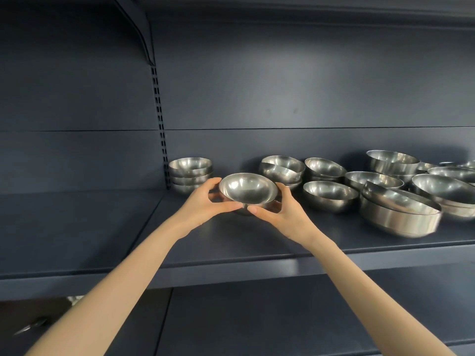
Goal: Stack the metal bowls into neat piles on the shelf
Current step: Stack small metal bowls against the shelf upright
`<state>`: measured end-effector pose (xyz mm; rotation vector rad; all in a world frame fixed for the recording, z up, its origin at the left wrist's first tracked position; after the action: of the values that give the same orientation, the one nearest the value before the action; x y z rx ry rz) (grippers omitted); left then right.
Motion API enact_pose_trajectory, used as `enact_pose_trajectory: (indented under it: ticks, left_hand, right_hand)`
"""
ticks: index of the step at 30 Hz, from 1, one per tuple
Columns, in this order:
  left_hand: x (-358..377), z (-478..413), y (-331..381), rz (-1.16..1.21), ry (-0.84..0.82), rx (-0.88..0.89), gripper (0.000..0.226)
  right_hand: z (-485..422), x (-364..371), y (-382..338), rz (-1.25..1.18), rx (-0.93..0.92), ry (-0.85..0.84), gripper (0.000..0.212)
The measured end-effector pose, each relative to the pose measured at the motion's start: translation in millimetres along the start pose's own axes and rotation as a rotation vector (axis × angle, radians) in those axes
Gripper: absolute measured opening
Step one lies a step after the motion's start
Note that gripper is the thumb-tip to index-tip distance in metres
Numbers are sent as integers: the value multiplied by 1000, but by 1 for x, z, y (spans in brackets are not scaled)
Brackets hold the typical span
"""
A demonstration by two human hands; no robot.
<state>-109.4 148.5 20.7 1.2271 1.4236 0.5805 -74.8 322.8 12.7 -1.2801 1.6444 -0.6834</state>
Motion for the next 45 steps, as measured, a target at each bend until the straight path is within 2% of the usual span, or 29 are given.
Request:
enact_pose_trajectory:
  ticks: [2, 5, 7, 11, 16, 26, 31, 39, 45]
  left_hand:
    - [-12, -2, -6, 19, 6, -2, 61]
    - [-31, -6, -14, 36, 20, -10, 78]
    - [-43, -7, -15, 74, 15, 7, 67]
    - [-71, -9, -13, 105, 50, 65, 50]
    - [-102, -16, -11, 124, 68, 109, 48]
    - [-141, -65, 3, 141, 189, 156, 35]
    - [-153, -87, -14, 140, 233, 123, 41]
    - [-158, -96, -43, 108, 260, 65, 30]
    - [-150, -95, -66, 139, 259, 45, 44]
  right_hand:
    - [-6, 11, -2, -10, 3, 5, 60]
    - [-15, 28, -7, -22, -1, 24, 53]
    - [-22, 40, -12, -36, -9, 34, 47]
    - [-38, 61, -24, -91, -26, 60, 48]
    - [-59, 82, -35, -163, -58, 84, 48]
    - [-130, 84, -46, -171, -57, 104, 64]
    - [-166, 91, -37, -108, -39, 83, 54]
    - [-184, 113, -5, -149, -19, 47, 64]
    - [-179, 121, 17, -116, -12, 53, 58]
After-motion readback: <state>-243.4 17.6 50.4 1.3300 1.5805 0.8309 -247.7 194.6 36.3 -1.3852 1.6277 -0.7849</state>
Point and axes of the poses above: each hand's wrist, its own z-axis away from the middle knuckle, its own x-axis out of the palm, y = z × x, the point moved 9 cm from there along -z, towards the middle knuckle, and after that the axes turned 2 degrees about -x, right-handed, at the moved point
